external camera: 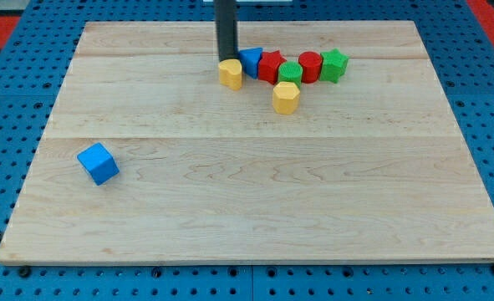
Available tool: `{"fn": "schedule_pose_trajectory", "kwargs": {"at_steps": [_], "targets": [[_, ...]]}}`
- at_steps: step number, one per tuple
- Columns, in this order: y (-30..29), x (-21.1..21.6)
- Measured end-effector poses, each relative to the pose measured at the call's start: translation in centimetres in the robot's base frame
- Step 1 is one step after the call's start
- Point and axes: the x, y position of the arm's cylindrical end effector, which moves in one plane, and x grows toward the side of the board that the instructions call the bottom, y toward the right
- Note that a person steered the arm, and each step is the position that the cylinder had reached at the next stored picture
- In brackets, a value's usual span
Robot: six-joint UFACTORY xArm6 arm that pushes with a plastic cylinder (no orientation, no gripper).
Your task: Move the yellow heart slightly up
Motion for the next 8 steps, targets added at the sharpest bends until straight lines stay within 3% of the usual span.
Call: {"fn": "schedule_pose_trajectory", "kwargs": {"at_steps": [2, 3, 4, 5, 6, 8], "targets": [[-4.3, 0.2], [-9.6, 3.0], [-10.2, 7.3], [-6.9, 10.4], [-3.3, 10.0], [-2.4, 6.6]]}}
